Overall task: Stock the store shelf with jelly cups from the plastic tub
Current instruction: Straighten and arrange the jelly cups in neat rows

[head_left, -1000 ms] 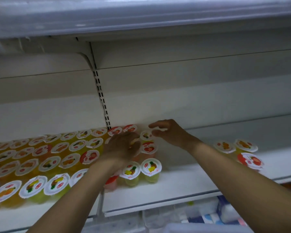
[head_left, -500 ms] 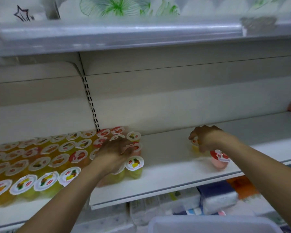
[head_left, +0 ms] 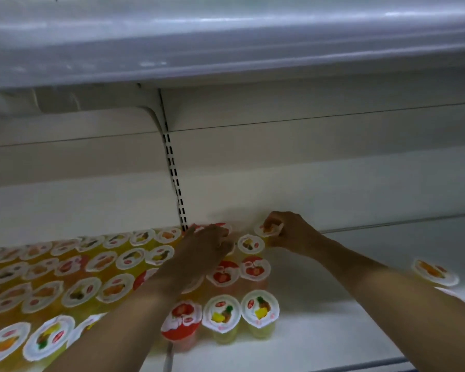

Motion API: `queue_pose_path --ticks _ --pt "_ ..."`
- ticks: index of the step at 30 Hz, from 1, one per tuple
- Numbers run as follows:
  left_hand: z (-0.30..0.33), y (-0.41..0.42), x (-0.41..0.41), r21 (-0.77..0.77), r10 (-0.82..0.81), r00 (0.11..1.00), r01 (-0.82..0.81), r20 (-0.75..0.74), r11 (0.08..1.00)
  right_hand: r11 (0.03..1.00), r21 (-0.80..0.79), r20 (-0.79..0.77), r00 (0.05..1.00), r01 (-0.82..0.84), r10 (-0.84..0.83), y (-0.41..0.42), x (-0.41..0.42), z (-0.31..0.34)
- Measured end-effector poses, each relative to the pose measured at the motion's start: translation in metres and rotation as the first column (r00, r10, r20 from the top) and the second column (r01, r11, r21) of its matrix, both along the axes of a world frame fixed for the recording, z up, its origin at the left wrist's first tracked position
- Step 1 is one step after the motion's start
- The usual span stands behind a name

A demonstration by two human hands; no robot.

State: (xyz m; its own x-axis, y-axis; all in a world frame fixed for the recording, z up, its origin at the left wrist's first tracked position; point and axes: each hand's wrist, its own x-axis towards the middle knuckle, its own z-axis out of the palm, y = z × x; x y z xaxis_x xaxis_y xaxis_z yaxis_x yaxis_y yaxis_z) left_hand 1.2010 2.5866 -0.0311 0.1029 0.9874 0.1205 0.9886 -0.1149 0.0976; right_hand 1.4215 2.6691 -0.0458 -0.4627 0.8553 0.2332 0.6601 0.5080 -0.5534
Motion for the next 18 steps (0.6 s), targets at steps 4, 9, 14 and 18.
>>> queue_pose_path --ticks 4,9,14,18 --pt "-0.002 0.01 -0.005 -0.027 -0.016 1.0 0.016 -0.003 1.0 0.996 0.04 -0.056 0.995 -0.077 0.079 0.014 -0.021 -0.005" --pt "-0.007 0.01 -0.009 -0.027 -0.027 1.0 0.027 -0.01 0.999 0.992 0.081 -0.093 0.99 -0.101 0.109 0.018 -0.031 -0.011" --pt "-0.001 -0.001 -0.005 0.024 -0.013 0.998 0.011 0.061 1.0 0.993 0.047 -0.113 0.987 -0.11 0.115 0.012 -0.034 -0.007" --pt "0.006 -0.025 0.002 0.06 0.024 0.982 -0.036 0.186 0.998 0.999 -0.012 -0.126 0.992 -0.034 0.032 -0.01 -0.025 0.0"
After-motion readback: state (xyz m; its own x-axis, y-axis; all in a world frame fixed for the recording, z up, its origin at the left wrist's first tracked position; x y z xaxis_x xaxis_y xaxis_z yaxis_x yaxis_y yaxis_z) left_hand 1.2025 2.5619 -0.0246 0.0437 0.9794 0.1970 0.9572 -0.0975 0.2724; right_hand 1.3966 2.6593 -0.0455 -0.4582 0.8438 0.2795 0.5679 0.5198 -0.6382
